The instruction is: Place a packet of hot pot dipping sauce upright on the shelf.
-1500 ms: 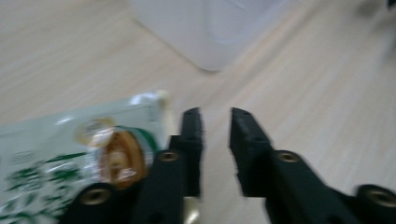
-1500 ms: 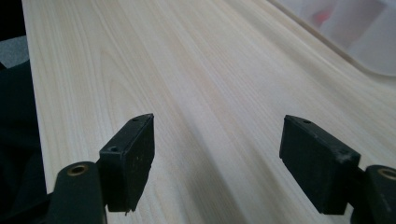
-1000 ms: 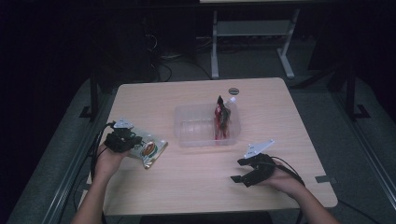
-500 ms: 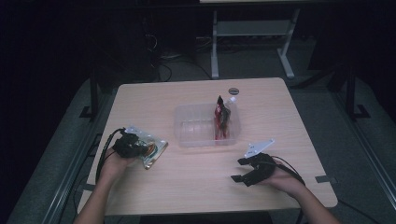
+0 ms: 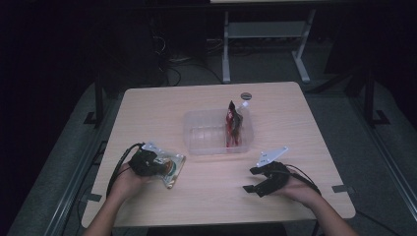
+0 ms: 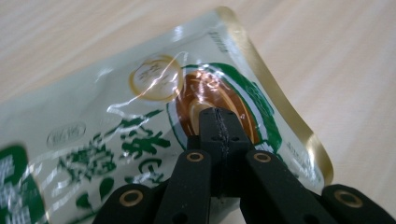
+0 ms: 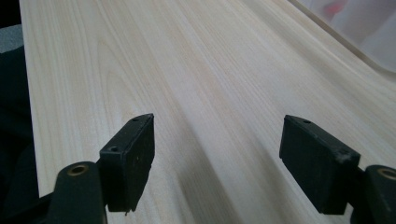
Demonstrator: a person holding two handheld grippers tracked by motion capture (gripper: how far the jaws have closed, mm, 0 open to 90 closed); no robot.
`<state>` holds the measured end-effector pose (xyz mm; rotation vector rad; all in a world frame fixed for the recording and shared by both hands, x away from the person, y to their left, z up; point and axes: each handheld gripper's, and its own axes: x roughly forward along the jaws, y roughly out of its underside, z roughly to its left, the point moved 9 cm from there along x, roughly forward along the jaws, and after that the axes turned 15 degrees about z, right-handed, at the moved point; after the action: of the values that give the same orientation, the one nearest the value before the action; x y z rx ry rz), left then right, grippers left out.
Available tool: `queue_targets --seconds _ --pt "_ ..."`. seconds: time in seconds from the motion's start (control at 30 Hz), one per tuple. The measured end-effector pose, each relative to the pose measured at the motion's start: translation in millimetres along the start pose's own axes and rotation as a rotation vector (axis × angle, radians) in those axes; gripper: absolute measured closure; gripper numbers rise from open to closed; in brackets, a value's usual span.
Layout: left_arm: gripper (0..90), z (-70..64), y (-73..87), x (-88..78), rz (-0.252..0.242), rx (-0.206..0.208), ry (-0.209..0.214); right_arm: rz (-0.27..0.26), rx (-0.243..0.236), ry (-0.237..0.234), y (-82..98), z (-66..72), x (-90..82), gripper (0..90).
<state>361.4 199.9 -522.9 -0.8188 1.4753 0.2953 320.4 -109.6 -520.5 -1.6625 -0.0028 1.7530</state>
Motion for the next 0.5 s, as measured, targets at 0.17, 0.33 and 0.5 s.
queue_targets --seconds 0.17,0.33,0.5 --pt "89.9 -27.3 -6.8 5.7 0.003 0.054 0.063 -0.002 0.001 0.0 -0.3 -0.6 -0.2 25.9" --pt "89.9 -53.1 -14.9 11.3 0.018 0.117 0.107 -0.003 -0.002 0.002 -0.6 -0.7 -0.1 25.9" --pt "89.9 -77.0 -22.3 17.1 0.02 0.173 0.159 -0.003 -0.01 0.015 -2.4 -1.7 0.4 26.0"
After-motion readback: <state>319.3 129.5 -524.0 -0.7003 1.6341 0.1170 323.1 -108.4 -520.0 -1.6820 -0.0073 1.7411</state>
